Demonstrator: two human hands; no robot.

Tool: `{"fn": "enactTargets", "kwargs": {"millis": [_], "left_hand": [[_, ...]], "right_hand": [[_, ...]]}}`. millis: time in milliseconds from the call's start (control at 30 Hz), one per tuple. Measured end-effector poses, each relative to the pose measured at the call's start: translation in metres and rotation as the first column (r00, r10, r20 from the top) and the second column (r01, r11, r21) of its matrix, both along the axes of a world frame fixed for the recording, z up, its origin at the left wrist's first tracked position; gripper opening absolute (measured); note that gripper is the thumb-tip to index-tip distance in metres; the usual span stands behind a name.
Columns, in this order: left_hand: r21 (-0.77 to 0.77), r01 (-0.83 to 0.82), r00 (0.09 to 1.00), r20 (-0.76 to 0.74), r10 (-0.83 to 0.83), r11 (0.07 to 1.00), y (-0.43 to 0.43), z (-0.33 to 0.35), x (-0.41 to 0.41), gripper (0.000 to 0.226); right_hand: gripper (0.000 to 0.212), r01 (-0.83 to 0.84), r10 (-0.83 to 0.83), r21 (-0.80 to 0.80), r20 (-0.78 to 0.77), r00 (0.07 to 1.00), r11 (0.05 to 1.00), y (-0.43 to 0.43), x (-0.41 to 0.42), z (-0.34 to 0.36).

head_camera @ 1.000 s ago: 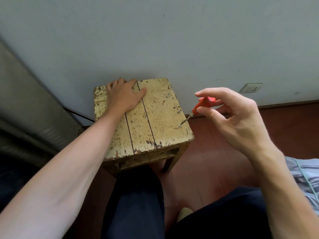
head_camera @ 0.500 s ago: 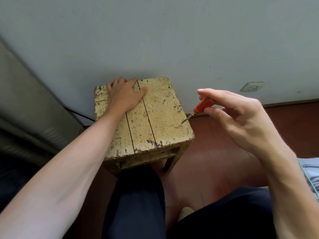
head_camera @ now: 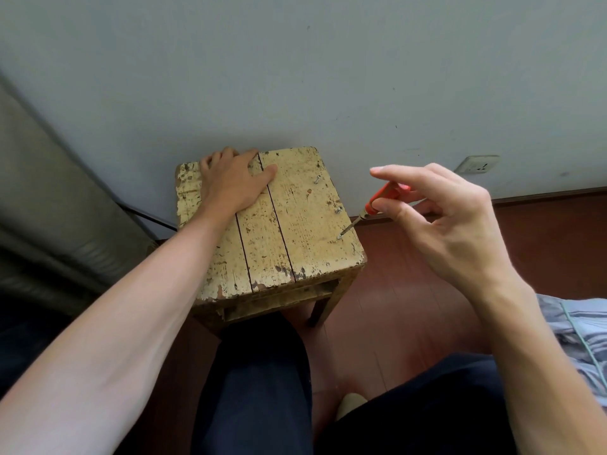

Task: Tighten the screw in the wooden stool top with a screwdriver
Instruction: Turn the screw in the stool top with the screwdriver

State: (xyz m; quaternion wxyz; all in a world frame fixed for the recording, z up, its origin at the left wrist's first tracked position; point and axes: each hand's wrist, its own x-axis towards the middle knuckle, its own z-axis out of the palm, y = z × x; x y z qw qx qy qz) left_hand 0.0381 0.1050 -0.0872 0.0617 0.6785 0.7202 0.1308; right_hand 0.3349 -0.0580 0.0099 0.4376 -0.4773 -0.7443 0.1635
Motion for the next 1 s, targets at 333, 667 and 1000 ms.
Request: {"fn": "enactTargets", "kwargs": {"millis": [333, 667, 1000], "left_hand": [[0.003, 0.001, 1.0, 0.002, -0.001, 1.0, 0.001, -0.002, -0.001, 0.08], [0.006, 0.003, 1.0, -0.011, -0.003, 1.0, 0.002, -0.004, -0.001, 0.081], [0.01, 0.005, 1.0, -0.009, -0.005, 1.0, 0.003, -0.004, -0.002, 0.081]], "right_hand": [[0.049, -0.159, 0.163, -0.068, 0.046, 0.986, 0.985, 0.001, 0.012, 0.003], [0.06, -0.083, 0.081, -0.074, -0.032, 0.996, 0.994, 0.002, 0.008, -0.003], [0.04, -0.05, 0.051, -0.034, 0.029, 0.998, 0.998, 0.002, 0.007, -0.001]]}}
